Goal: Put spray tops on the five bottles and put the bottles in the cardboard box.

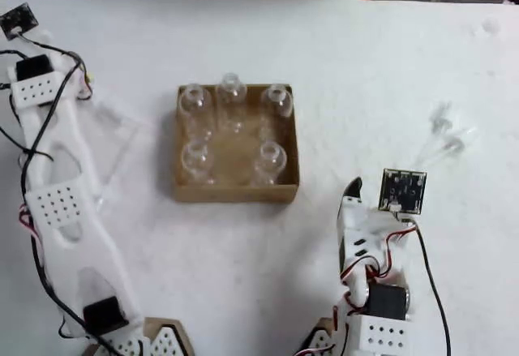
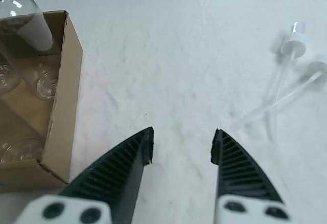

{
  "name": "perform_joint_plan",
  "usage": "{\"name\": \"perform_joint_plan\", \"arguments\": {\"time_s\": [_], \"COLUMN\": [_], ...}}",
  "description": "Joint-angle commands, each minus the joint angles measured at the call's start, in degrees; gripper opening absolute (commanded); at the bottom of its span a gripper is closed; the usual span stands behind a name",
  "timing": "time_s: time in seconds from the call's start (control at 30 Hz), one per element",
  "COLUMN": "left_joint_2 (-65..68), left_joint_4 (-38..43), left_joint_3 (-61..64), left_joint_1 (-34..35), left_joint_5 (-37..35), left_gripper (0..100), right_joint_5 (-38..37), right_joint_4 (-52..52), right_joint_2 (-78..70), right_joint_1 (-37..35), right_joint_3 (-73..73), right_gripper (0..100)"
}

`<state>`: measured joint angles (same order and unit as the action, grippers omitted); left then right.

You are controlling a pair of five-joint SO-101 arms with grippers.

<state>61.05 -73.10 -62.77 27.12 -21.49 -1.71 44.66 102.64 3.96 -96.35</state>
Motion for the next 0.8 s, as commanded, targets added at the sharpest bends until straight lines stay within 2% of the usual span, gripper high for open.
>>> {"name": "perform_joint_plan", "arguments": {"time_s": [0.0,0.17,0.27,0.63,0.77], "left_joint_2": [4.4,12.4,15.9,18.6,18.6], "left_joint_4": [-0.4,-0.4,-0.4,-5.3,-5.5], "left_joint_3": [-12.6,-23.6,-27.3,-28.5,-28.5], "left_joint_1": [0.2,0.0,0.3,0.2,0.1], "left_joint_5": [-4.0,-4.4,-8.5,-9.8,-9.5], "left_gripper": [17,17,17,16,7], "right_joint_5": [-0.7,-0.7,-0.7,-0.7,-0.7], "right_joint_4": [0.1,0.1,0.1,0.1,0.1], "right_joint_2": [-0.1,-0.1,-0.1,-0.1,-0.1], "right_joint_1": [-0.3,-0.3,-0.3,-0.3,-0.3], "right_joint_3": [-0.4,-0.4,-0.4,-0.4,-0.4], "right_gripper": [16.6,16.6,16.6,16.6,16.6]}}
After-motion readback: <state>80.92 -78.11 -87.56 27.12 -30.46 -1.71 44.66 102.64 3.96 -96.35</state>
